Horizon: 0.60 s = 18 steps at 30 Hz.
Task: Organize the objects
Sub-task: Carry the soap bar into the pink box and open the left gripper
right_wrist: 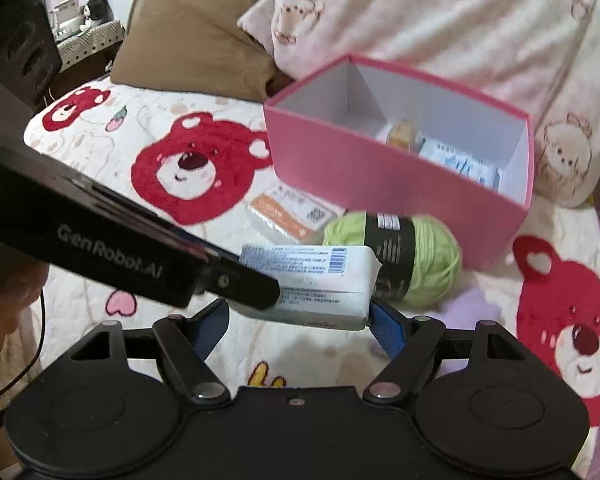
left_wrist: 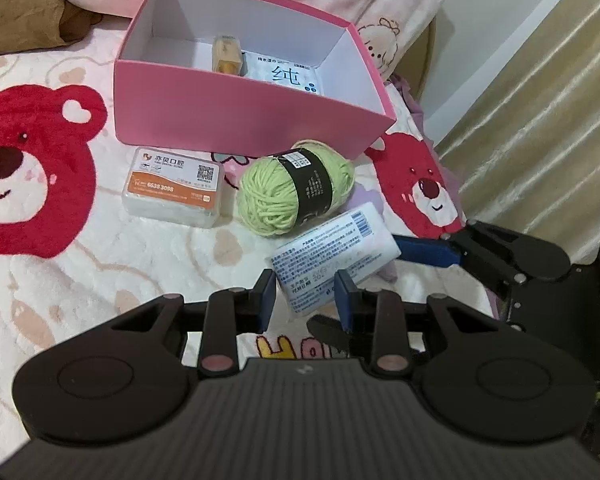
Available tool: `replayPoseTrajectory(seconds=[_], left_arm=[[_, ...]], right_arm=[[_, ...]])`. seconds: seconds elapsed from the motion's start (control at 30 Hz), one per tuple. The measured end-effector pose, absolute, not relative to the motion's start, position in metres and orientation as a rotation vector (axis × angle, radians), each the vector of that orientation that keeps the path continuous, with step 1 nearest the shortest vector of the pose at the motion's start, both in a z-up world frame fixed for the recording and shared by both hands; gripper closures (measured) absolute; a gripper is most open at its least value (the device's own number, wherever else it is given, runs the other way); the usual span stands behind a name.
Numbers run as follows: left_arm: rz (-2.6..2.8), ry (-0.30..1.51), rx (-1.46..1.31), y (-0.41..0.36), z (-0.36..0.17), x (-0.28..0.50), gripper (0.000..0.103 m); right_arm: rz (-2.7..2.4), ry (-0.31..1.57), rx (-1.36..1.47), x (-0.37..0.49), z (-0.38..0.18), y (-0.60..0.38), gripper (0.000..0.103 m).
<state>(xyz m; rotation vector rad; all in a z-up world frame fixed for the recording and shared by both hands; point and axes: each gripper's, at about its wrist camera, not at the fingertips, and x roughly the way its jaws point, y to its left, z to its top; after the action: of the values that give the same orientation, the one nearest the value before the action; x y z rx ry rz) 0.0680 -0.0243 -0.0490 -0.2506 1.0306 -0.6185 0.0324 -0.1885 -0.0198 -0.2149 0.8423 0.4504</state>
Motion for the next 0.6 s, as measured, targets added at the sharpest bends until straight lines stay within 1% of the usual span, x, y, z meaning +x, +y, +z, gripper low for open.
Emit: replayPoseTrajectory(seconds=[0.3,0.43,0.6], left_arm=[[-0.653,0.958,-0.192,-0.031,0.003,0.073,0.073],[-0.669,0.905,-0.171,-0.036,0.029,0.083,0.073],[-0.687,0.835,-0.154,-0.042,0.057,0.098,0.073]], right_arm=[[0.423,0.739,-0.256,0.034,0.023,-0.191,0.024],[0.401,0.658,-0.278,0.037,0.042,-0.196,0.026],[0.372,0.618,-0.238,0.053,0.058,-0.208,0.03]])
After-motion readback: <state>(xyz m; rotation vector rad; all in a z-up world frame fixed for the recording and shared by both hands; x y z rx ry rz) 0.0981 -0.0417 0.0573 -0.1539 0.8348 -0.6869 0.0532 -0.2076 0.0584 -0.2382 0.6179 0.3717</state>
